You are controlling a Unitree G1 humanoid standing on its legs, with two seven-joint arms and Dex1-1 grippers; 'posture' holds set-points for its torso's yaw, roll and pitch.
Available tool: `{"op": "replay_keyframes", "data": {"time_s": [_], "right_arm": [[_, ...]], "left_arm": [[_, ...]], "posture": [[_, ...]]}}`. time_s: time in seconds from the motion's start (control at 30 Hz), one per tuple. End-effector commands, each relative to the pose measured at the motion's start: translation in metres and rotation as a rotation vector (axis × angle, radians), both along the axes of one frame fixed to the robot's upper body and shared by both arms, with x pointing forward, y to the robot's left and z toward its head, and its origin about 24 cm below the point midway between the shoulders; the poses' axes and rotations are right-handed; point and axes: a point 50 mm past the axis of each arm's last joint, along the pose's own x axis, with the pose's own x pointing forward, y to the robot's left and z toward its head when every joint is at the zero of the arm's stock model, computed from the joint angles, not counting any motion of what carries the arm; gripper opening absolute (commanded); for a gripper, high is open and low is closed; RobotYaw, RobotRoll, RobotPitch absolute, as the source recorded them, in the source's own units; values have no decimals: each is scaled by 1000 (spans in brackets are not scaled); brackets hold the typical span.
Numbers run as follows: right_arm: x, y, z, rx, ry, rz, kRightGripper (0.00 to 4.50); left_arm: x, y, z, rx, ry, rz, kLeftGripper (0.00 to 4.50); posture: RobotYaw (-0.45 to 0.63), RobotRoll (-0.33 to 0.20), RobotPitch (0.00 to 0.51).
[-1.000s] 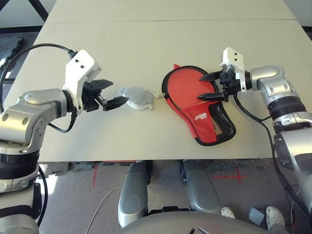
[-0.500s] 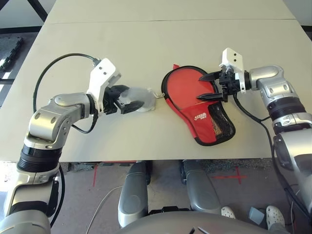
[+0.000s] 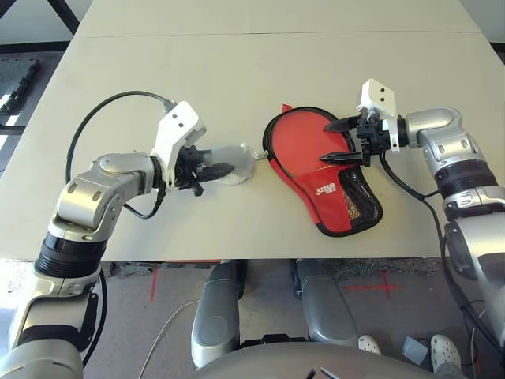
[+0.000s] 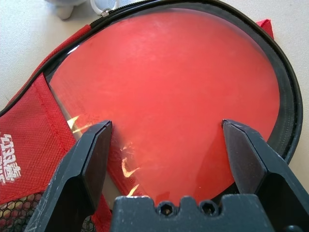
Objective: Store the ping-pong paddle in its case and zip it.
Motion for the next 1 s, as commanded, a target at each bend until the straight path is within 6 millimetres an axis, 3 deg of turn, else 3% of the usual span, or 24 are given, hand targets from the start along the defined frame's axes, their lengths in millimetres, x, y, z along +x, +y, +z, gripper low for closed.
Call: {"op": "replay_keyframes", "data": {"time_s": [0.03, 0.5, 0.77, 1.0], "right_arm": [[-9, -11, -31, -69, 127, -40, 4500], [-14, -7, -39, -75, 135, -35, 4500], [-17, -8, -41, -86, 138, -33, 4500], [-20, -9, -43, -92, 142, -34, 4500]], "left_arm": [[7, 0, 2, 42, -9, -4, 214], [83, -10, 26, 125, -172, 198, 214], [108, -24, 31, 155, -214, 209, 208], [122, -16, 36, 271, -273, 273, 206]], "posture": [[12, 0, 273], [-14, 0, 279], [-35, 0, 278], [-47, 0, 278]]}}
